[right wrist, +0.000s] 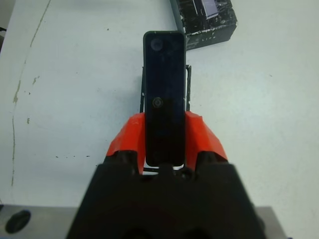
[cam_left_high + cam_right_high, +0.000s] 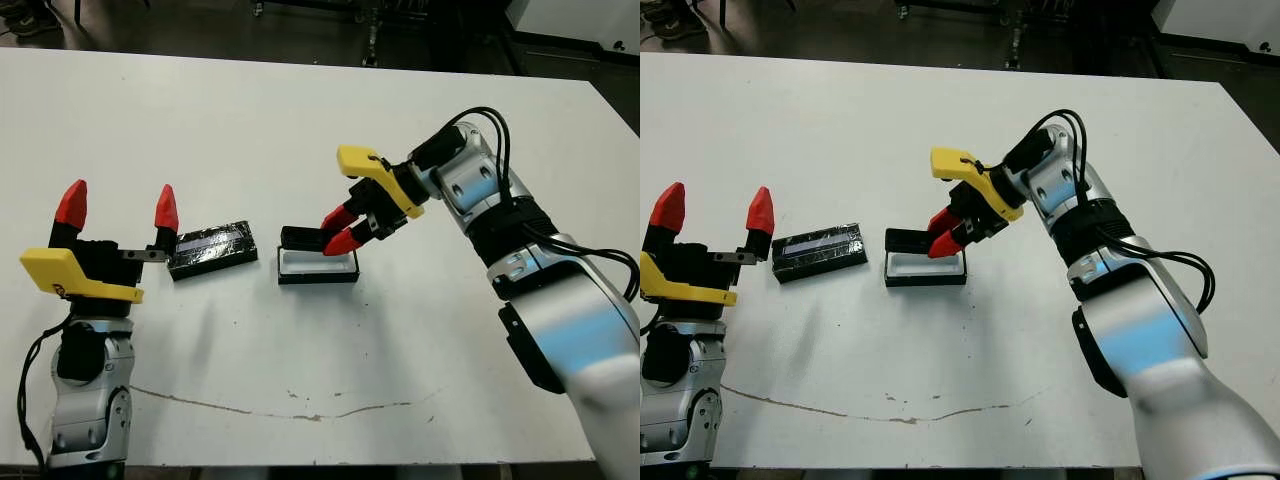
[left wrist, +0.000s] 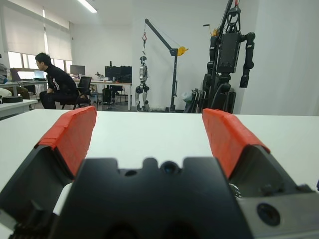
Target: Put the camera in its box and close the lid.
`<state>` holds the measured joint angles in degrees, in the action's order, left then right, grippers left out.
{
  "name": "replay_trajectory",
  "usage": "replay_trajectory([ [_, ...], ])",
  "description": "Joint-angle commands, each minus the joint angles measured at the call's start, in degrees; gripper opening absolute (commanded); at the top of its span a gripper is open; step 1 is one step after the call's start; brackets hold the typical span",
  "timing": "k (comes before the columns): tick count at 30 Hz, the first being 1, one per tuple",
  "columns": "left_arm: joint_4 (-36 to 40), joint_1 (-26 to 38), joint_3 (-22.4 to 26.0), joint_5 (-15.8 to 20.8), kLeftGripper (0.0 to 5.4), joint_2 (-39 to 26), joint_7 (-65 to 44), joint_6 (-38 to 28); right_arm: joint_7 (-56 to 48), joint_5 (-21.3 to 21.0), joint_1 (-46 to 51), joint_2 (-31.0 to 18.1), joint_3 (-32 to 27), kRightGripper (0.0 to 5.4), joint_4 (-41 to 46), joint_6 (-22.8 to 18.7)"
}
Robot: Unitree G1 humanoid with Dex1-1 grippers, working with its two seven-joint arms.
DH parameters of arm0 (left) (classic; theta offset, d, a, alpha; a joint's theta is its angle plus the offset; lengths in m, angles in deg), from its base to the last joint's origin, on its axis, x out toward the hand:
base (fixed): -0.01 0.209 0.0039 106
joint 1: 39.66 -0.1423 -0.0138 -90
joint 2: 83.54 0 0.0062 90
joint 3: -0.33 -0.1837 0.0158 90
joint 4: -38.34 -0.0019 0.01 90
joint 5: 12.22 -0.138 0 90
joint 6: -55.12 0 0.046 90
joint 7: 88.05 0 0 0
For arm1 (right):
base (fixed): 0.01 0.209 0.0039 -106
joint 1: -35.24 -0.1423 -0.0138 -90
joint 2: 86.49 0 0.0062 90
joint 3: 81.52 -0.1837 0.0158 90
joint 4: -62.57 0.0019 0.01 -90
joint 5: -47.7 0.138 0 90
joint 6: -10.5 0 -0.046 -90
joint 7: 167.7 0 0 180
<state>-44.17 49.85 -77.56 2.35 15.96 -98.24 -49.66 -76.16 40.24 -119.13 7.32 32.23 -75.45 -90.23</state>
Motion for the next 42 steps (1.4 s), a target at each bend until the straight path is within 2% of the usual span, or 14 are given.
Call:
replay_trajectory([
  [1,-0.34,-0.68,0.00,-0.25,5.40,-0.18,-0.21,-0.21,0.40,-0.08,0.66,-0.73,0.07,1.66,-0.58,0.96],
  [8,-0.30,-0.87,0.06,-1.22,5.40,-0.19,0.50,0.02,1.08,-0.46,0.77,-0.47,0.42,1.66,-1.28,2.25],
  [26,0.04,-1.20,0.32,-0.33,5.40,-0.12,0.44,0.22,2.34,-2.10,1.41,-0.53,1.44,1.66,-2.55,4.97],
  [39,-0.40,-1.22,0.32,0.14,5.40,-0.18,-0.21,-0.14,1.93,-2.01,2.47,0.09,1.43,1.66,-2.03,3.25],
  [42,-0.67,-1.13,0.39,0.34,5.40,-0.14,-0.42,-0.37,1.52,-1.84,2.55,0.39,1.43,1.66,-2.36,3.93],
])
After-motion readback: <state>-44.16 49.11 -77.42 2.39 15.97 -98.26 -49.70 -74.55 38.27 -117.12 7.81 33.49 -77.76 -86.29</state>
